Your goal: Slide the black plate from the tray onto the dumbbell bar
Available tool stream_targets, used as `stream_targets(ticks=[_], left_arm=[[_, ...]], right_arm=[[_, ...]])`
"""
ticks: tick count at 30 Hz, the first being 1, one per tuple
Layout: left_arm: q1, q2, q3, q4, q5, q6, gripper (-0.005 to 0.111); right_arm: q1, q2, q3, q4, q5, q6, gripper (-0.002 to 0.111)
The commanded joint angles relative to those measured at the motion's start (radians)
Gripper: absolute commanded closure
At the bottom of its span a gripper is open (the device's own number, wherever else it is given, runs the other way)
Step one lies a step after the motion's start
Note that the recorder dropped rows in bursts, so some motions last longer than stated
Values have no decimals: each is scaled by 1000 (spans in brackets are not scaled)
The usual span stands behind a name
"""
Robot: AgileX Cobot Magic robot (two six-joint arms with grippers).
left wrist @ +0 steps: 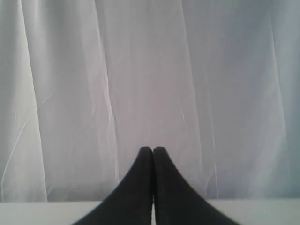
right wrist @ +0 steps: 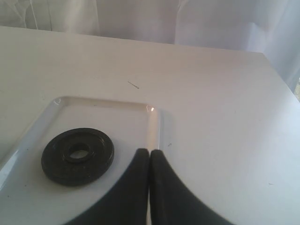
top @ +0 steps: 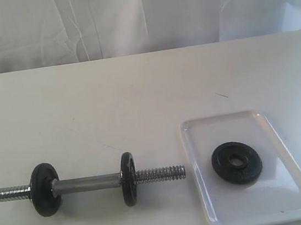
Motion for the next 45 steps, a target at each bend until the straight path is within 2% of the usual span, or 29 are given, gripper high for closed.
stream_targets(ticks=[1, 3, 4, 7, 11, 12, 15, 17, 25, 27, 31, 35, 37, 41, 45], left_arm=[[3, -4, 2, 0, -86, -164, 107], [3, -4, 2, -41, -84, -159, 107], [3, 4, 2, -168, -84, -151, 107], [3, 76, -45, -314, -88, -148, 107], [3, 210, -186, -251, -57, -102, 107], [3, 255, -236, -231, -8, -55, 107], [3, 401, -398, -227, 273, 207, 107], [3, 524, -502, -242, 442, 323, 107], [-13, 989, -846, -211, 1058, 384, 107], [-57, 1087, -924, -244, 1168, 454, 107], [-219, 1223, -1018, -377, 1308, 710, 107], [-364, 1308, -1048, -342, 1306, 745, 107], [-441, 1347, -1052, -331, 1306, 813, 107], [-529, 1414, -1052, -329, 1291, 982, 107], [-545, 1469, -1052, -317, 1289, 1170, 107]], right_arm=[[4, -6, 7, 3, -5, 2, 108], [4, -6, 7, 3, -5, 2, 108], [4, -6, 7, 3, -5, 2, 108], [4, -6, 7, 3, -5, 2, 108], [4, -6, 7, 3, -5, 2, 108], [4, -6, 7, 3, -5, 2, 108], [4, -6, 7, 3, -5, 2, 108], [4, -6, 7, 3, -5, 2, 108], [4, -6, 7, 3, -5, 2, 108], [4, -6, 7, 4, -5, 2, 108], [4, -6, 7, 4, -5, 2, 108], [4, -6, 7, 4, -5, 2, 108], [4, -6, 7, 4, -5, 2, 108], [4, -6, 7, 4, -5, 2, 108], [4, -6, 7, 4, -5, 2, 108]])
